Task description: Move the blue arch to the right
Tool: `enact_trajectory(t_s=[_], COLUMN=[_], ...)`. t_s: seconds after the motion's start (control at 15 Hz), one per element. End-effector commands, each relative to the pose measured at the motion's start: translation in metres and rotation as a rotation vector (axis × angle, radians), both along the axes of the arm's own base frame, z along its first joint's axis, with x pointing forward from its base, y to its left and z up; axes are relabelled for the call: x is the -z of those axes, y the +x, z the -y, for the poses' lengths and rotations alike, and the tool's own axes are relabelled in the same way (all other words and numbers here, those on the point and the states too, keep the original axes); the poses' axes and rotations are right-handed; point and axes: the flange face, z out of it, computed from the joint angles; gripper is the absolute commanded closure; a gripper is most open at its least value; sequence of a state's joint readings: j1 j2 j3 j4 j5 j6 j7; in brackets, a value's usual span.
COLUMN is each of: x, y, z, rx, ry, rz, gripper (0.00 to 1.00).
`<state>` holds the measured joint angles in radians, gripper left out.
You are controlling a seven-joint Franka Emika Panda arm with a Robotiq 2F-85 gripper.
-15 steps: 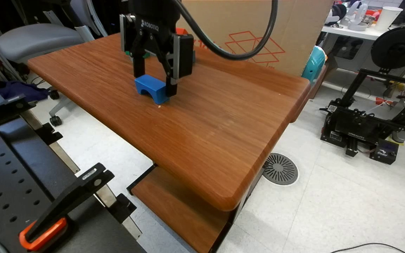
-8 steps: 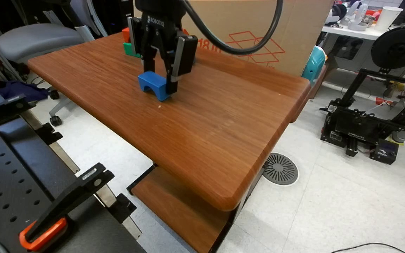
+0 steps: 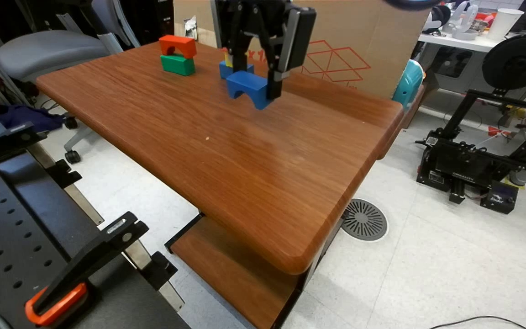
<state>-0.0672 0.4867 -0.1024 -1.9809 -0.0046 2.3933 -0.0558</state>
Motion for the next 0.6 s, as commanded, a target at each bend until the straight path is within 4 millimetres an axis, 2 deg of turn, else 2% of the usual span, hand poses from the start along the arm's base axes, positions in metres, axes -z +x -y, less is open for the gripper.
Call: enact_trajectory(t_s=[0.0, 0.27, 0.53], x=[-0.011, -0.001, 0.023], y=[0.026, 0.046, 0.063], z=[0.033, 0.054, 0.06], rx=[0.03, 0.055, 0.054], ry=[-0.016, -0.014, -0.014], rz=[0.017, 0.001, -0.051], gripper=[0.58, 0.58, 0.58])
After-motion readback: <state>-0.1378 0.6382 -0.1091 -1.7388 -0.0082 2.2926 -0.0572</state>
